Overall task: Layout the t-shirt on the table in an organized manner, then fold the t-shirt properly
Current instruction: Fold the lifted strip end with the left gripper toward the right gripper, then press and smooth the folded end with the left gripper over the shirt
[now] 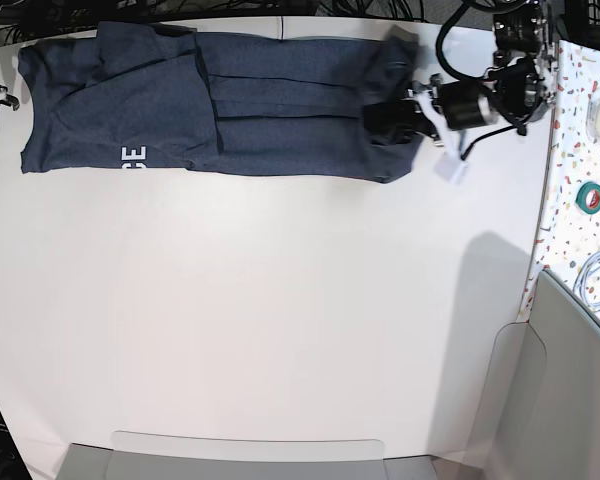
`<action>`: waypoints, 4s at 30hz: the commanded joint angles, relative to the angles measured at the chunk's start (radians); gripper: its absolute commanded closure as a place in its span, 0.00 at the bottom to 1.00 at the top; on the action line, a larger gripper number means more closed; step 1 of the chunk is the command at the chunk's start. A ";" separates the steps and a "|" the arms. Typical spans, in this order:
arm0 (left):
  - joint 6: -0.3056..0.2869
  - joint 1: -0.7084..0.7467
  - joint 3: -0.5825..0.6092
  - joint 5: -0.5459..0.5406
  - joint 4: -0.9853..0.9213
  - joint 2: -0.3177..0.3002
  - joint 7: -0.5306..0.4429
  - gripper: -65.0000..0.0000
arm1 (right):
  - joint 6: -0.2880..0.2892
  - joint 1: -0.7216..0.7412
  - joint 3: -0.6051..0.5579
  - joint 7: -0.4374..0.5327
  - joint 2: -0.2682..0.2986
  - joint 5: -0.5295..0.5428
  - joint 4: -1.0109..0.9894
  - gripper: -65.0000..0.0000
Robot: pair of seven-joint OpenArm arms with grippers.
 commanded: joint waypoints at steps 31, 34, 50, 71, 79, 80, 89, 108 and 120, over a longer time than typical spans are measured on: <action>0.001 -0.276 0.358 -0.021 0.002 0.185 0.007 1.00 | 0.005 -0.057 0.111 0.025 0.022 0.019 -0.120 0.72; 0.001 -0.281 0.394 -0.021 -0.030 0.196 0.007 1.00 | 0.005 -0.057 0.111 0.025 0.022 0.019 -0.120 0.72; 0.001 -0.387 0.536 -0.021 -0.116 0.193 -0.002 1.00 | 0.005 -0.057 0.105 0.025 0.020 0.019 -0.120 0.72; 0.001 -0.471 0.605 -0.021 -0.174 0.224 -0.007 0.92 | 0.005 -0.057 0.104 0.023 0.015 0.019 -0.120 0.72; 0.001 -0.471 0.604 -0.021 -0.174 0.224 -0.007 0.77 | 0.005 -0.057 0.104 0.023 0.015 0.019 -0.120 0.72; 0.001 -0.471 0.604 -0.021 -0.174 0.224 -0.007 0.74 | 0.005 -0.057 0.104 0.023 0.015 0.019 -0.120 0.72; 0.001 -0.471 0.599 -0.027 -0.173 0.221 -0.007 0.64 | 0.005 -0.052 0.104 0.023 0.015 0.019 -0.121 0.72; 0.002 -0.416 0.437 0.038 -0.170 0.084 -0.074 1.00 | 0.005 -0.045 0.102 0.023 0.015 0.019 -0.121 0.72; 0.002 -0.421 0.561 0.239 -0.171 0.202 -0.071 1.00 | 0.005 -0.042 0.102 0.023 0.014 0.019 -0.121 0.72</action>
